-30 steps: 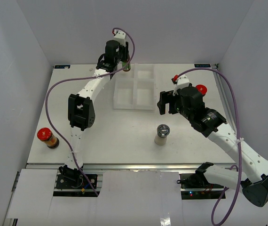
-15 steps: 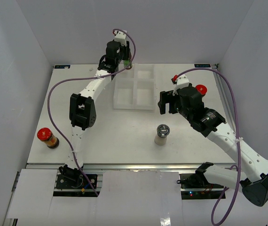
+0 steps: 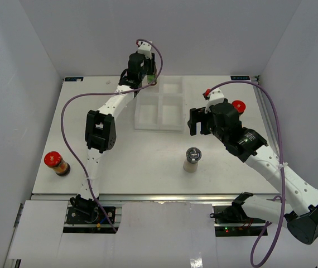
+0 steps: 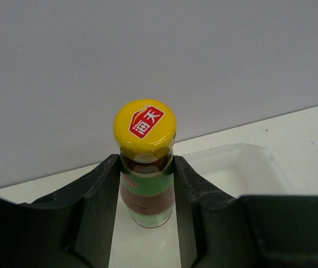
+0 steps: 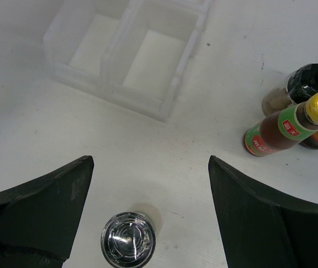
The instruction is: Organize the condiment bottles
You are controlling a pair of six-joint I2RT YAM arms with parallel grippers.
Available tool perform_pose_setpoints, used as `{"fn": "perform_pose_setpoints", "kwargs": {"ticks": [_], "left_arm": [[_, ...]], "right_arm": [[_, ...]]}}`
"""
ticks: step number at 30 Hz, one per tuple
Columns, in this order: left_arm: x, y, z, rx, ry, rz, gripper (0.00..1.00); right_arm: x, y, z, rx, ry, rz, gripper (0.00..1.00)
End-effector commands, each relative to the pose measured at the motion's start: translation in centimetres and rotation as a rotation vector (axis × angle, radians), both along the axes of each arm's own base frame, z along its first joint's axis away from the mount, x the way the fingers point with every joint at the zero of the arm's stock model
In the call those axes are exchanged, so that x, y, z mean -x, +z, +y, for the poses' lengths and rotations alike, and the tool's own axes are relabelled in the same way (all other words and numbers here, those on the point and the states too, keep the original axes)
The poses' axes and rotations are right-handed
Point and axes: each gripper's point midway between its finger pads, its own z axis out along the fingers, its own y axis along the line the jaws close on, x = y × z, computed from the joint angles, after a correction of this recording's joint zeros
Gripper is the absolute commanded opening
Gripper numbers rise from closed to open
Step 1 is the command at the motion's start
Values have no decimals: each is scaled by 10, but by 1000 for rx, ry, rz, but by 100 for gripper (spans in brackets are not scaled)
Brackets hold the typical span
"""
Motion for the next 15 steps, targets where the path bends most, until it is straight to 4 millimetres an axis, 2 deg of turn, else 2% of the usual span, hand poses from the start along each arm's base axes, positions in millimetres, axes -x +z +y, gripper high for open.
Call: {"fn": "perform_pose_setpoints", "kwargs": {"ticks": [1,15], "left_arm": [[3,79,-3,73,-2,-213,0],[-4,51,0,34,17,-191,0]], "right_arm": [[-5,7,-1,-11,-16,-43,90],[-6,6,-5,2,-28,-51,90]]}}
